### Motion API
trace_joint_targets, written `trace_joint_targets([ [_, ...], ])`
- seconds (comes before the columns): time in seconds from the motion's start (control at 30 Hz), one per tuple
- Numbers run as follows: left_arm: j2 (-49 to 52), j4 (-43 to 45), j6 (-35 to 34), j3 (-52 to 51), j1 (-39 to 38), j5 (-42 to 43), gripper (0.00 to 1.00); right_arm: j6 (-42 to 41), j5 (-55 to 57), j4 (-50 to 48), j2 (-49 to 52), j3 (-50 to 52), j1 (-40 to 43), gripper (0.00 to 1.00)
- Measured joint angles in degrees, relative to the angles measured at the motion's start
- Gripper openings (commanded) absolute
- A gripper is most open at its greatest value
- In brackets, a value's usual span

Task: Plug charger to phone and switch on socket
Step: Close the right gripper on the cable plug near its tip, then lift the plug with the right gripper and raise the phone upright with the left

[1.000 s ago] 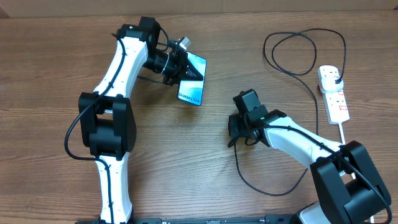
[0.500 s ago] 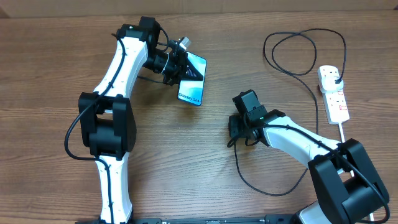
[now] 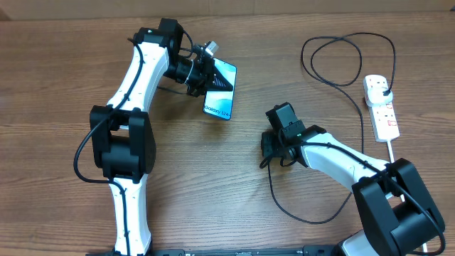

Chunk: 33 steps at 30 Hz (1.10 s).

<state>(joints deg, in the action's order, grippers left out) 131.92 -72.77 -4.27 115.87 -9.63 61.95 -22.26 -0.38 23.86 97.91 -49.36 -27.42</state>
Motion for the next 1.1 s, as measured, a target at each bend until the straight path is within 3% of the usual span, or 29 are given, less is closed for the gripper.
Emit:
trace_joint_targets([
  [0.27,0.00,0.00,0.00,0.00,0.00,0.00,0.04,0.00,0.00,-0.04,0.00,0.00,0.00,0.04],
  [0.77,0.00,-0.26,0.00,0.00,0.00,0.59,0.04,-0.02,-0.04,-0.17,0.00,0.00,0.00,0.04],
  [1.1,0.00,-0.02,1.53,0.00,0.00,6.32,0.04,3.06,-3.19,3.69,-0.68,-0.35,0.85,0.04],
])
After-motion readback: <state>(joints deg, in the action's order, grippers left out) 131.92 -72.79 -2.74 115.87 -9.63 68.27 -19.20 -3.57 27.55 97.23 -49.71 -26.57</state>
